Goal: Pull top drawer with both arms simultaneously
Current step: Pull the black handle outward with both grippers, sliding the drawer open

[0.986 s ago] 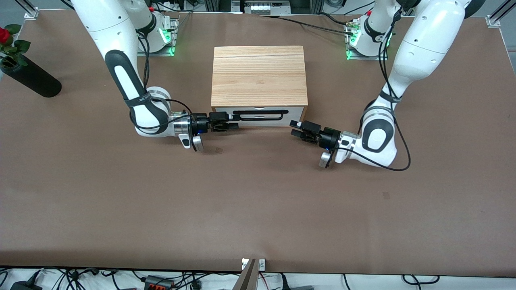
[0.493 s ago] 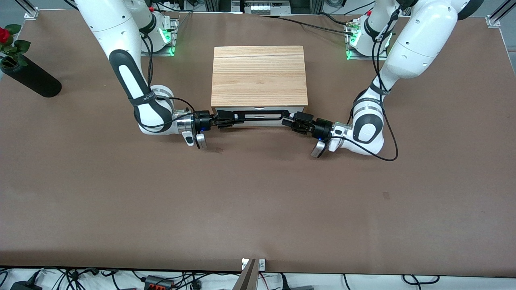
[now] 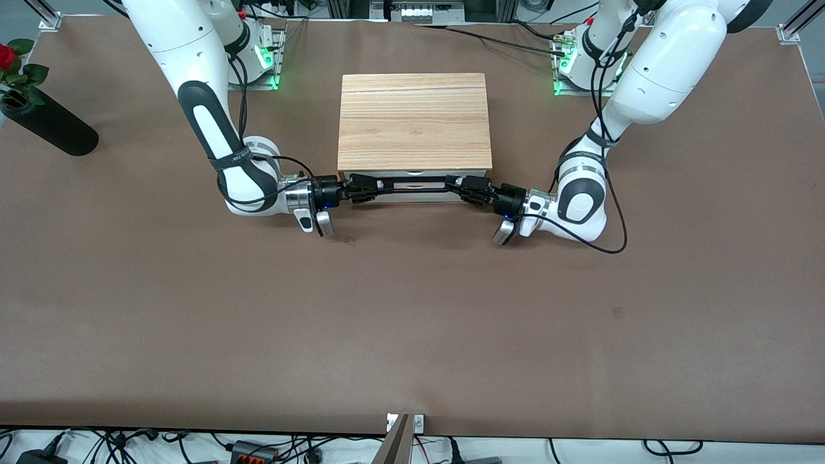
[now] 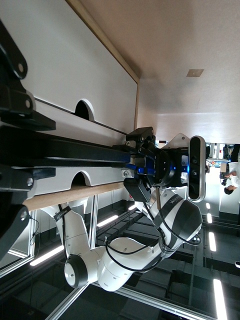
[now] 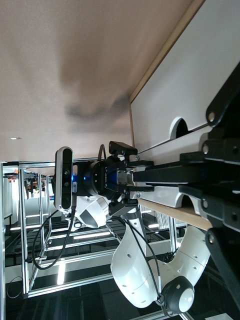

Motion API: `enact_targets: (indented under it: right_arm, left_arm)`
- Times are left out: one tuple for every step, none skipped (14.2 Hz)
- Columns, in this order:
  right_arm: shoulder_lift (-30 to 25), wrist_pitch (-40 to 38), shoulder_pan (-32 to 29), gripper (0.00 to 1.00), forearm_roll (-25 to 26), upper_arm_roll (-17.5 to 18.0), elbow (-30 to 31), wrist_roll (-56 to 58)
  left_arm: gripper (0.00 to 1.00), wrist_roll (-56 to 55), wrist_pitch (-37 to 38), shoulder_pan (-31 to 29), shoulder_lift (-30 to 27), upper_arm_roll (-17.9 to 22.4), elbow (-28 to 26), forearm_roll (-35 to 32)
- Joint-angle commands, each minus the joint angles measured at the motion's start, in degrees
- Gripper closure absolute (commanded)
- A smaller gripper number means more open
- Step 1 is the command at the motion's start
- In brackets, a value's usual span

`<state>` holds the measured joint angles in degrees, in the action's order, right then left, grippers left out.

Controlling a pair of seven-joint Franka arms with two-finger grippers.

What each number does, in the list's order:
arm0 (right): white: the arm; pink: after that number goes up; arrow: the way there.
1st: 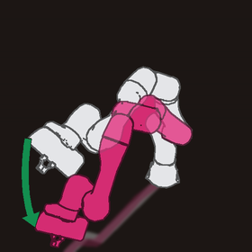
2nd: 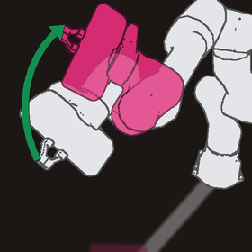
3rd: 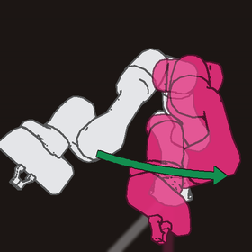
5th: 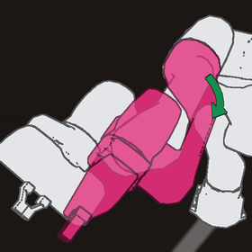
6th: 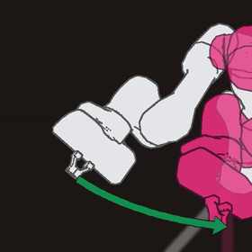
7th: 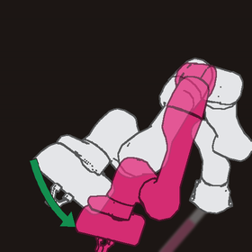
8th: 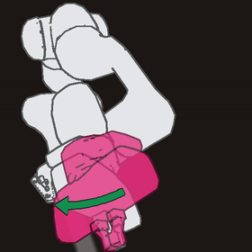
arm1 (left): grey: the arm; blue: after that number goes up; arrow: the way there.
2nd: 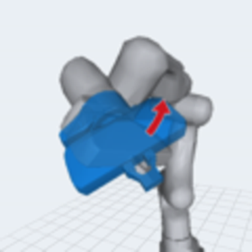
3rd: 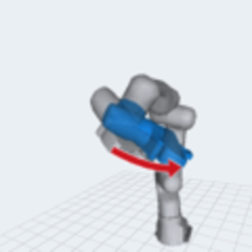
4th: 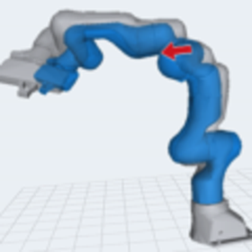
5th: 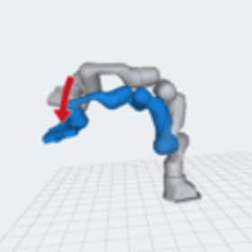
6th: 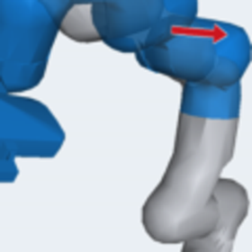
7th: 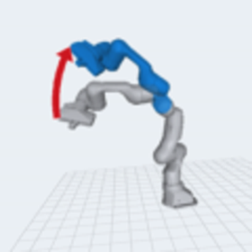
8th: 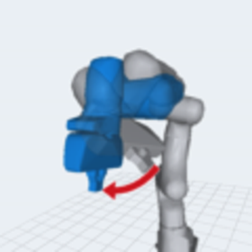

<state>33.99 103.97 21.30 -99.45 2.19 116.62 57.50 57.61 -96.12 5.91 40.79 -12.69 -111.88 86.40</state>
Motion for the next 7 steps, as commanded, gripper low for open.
enact_targets:
  right_arm:
    - [-0.94,-3.07,-0.29,0.98,-0.49,-0.08,0.81,-0.11]
    - [-0.94,-3.07,-0.29,0.98,-0.31,-0.17,0.81,-0.11]
    - [-0.94,-3.07,-0.29,0.99,-0.31,-0.17,0.81,-0.11]
    - [-0.94,-3.07,-0.29,0.99,-0.31,-0.17,0.72,-0.11]
    - [-0.94,-3.07,-0.29,1.00,-0.31,-0.25,0.63,-0.02]
    - [-0.94,-3.07,-0.29,1.00,-0.22,-0.25,0.63,-0.11]
    - [-0.94,-3.07,-0.38,1.00,-0.31,-0.25,0.54,-0.11]
  left_arm:
    - [0.83,1.19,0.85,-0.63,-1.77,-1.20,-2.29,1.23]
    - [0.85,1.19,0.59,-0.63,-1.77,-1.20,-2.20,1.23]
    - [0.86,1.19,0.41,-0.63,-1.68,-1.20,-1.94,1.58]
    - [0.86,1.27,0.23,-0.72,-1.68,-1.20,-1.67,1.67]
    - [0.87,1.27,0.15,-0.72,-1.59,-1.03,-1.06,1.75]
    - [0.87,1.27,0.23,-0.81,-1.50,-0.85,-0.19,1.84]
    - [0.87,1.27,0.15,-1.25,-1.42,-0.85,0.61,1.93]
